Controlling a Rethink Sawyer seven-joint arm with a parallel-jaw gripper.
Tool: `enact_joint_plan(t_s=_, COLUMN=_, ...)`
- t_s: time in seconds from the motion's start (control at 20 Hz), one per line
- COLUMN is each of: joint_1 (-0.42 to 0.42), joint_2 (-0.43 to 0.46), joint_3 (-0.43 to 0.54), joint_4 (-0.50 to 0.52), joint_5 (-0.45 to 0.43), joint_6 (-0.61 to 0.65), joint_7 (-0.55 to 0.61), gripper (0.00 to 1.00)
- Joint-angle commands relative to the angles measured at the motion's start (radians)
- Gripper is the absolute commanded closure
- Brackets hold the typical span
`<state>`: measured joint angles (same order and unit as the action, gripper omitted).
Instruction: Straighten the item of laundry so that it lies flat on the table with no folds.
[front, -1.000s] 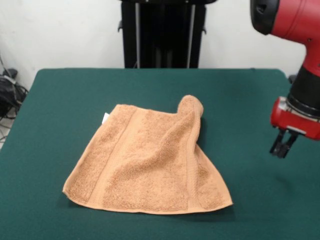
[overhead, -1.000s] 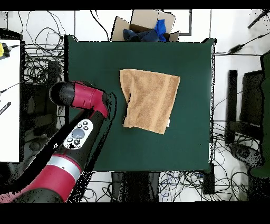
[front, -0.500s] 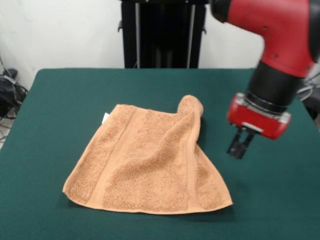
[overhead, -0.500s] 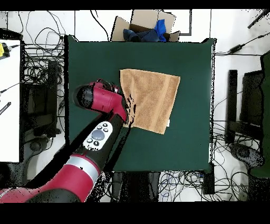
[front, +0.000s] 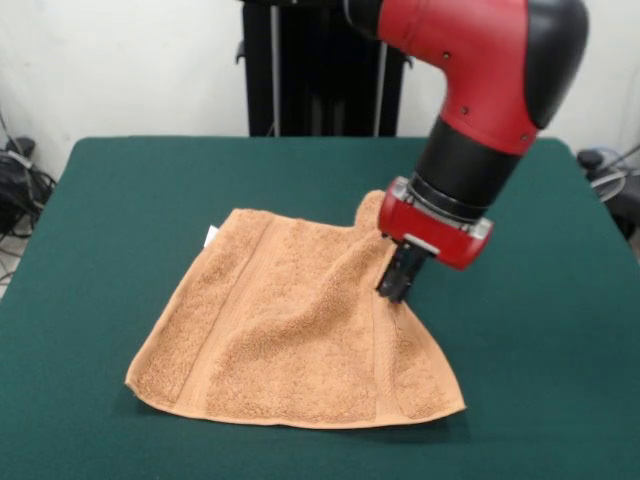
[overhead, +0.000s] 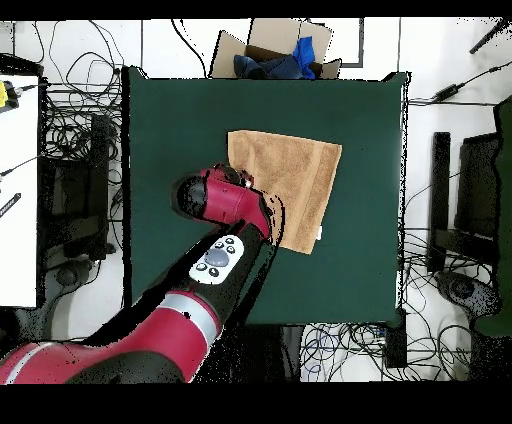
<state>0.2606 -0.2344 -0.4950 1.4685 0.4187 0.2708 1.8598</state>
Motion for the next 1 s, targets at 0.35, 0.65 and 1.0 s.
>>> enact_joint_plan(t_s=0.35, joint_1=-0.074, joint_2=-0.004, joint_3=0.194, joint_4=0.094, joint_5=-0.161, joint_6=0.069, joint_7=0.009, gripper=1.0)
enact_joint_plan(t_s=0.65, joint_1=-0.121, joint_2=-0.021, joint_3=0.247, joint_4=0.105, joint_5=-0.218, joint_6=0.088, joint_7=0.009, gripper=1.0)
enact_joint_plan(t_s=1.0, joint_1=-0.11, joint_2=-0.013, joint_3=0.251, joint_4=0.087, joint_5=-0.239, joint_6=0.067, joint_7=0.064, gripper=1.0)
